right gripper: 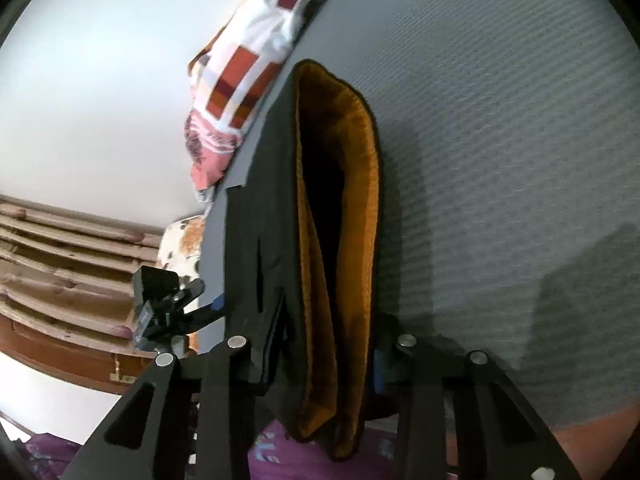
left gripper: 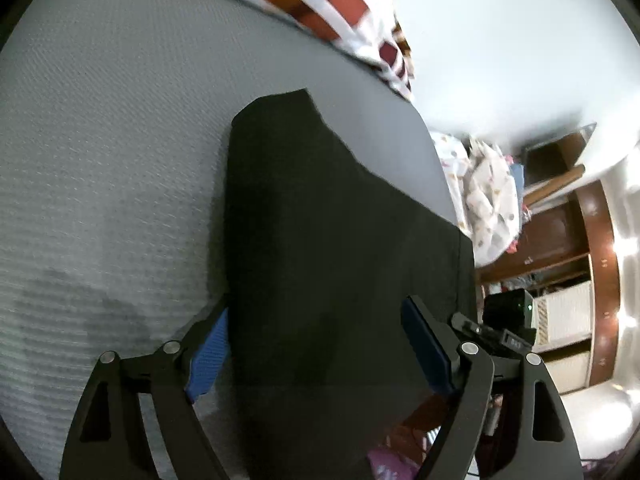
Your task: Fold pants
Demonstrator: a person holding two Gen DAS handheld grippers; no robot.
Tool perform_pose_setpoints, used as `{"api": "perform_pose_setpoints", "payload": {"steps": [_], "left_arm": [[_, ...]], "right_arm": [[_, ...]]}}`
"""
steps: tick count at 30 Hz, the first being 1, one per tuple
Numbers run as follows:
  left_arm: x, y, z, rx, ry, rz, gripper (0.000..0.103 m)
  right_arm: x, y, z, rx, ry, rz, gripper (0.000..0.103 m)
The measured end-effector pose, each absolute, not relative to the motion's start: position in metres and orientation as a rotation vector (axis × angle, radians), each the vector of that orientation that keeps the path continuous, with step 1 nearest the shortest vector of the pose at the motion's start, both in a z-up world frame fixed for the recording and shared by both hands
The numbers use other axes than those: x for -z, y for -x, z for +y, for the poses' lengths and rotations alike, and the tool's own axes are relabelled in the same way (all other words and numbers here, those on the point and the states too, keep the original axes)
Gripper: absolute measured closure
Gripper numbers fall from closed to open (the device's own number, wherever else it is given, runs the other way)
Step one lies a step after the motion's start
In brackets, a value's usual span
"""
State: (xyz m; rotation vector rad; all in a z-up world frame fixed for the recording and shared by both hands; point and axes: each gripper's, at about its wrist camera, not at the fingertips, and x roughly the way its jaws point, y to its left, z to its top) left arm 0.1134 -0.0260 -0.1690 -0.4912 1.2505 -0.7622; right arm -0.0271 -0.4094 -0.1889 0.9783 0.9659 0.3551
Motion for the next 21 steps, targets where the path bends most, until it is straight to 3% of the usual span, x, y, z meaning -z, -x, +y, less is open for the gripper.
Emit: {"api": "perform_pose_setpoints", "payload": {"steps": [7, 11, 17, 21], "left_arm": [[0.164, -0.124, 0.067, 0.593, 0.561, 1.224, 0.022], [0.159, -0.116, 0.101, 0.529, 0.633, 1.184, 0.022], [0.119, -0.097, 0.067, 0.607, 0.496, 1.063, 0.022], [0.142, -0.1, 0.047, 0.645, 0.463, 1.127, 0.022]], "right_arm": [[0.191, -0.032, -0.327, -0.544, -0.868, 1.018, 0.071], [0.199, -0.043, -0.332, -0.555, -0.992, 1.007, 0.071], [0.171, 0.012, -0.371, -0.52, -1.125, 0.854, 0.069], [0.157, 0.039, -0.355, -0.619, -1.234, 0.849, 0.069]]}}
